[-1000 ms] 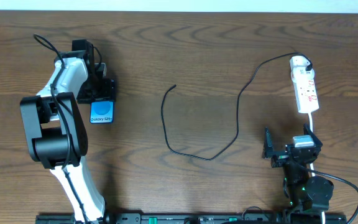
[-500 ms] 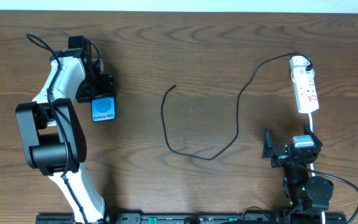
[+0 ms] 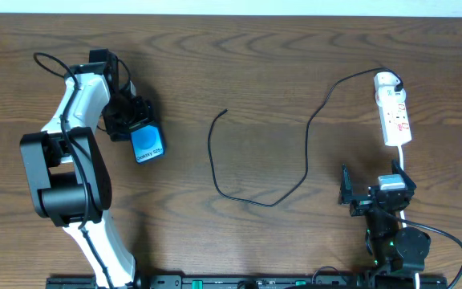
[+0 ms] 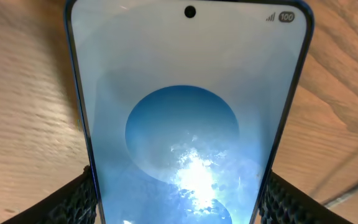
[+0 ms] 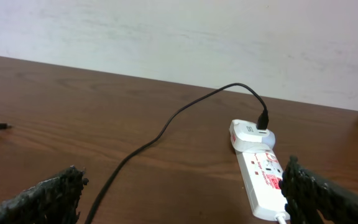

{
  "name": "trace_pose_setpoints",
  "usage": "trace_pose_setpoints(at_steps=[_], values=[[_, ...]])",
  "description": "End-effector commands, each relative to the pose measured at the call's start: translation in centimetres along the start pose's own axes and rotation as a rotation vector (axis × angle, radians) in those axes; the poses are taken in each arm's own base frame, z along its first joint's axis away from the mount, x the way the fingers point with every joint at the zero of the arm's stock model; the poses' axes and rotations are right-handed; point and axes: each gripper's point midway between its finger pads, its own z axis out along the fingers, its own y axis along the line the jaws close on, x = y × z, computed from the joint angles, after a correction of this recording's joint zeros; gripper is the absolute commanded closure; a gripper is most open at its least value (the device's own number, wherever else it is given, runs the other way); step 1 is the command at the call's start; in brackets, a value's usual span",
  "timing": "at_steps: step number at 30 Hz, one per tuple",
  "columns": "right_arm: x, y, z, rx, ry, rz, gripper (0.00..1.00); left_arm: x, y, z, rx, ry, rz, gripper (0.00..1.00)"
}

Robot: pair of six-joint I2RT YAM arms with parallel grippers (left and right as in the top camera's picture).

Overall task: Plug charger to phone and switch on socket
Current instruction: 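Lift the phone with the left gripper and tilt it upright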

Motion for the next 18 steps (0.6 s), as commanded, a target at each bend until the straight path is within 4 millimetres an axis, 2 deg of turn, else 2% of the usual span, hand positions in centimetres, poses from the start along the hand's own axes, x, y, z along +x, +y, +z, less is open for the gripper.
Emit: trace_pose_setpoints(at_steps=[1,7,8,12,18], values=[[0.1,0.0,0.0,0.004,0.001,0.011,0.01,0.5,-2.1,-1.6,0.109,0.010,-0.079,0.36],[0.1,0.0,0.0,0.004,0.001,0.011,0.01,1.4,-3.4,-1.8,0.185,0.062,-0.150,0.37],[0.1,0.0,0.0,0.004,0.001,0.011,0.01,1.6,-3.7,-1.9,0.203,0.073,-0.155,0.41],[0.1,0.0,0.0,0.004,0.001,0.011,0.01,2.3,-5.5,-2.4,0.308,0.120,-0.161,0.47],[0.1,0.0,0.0,0.004,0.001,0.011,0.01,2.9,-5.8,-2.6,0.318,0.173,-0.306,0.47]])
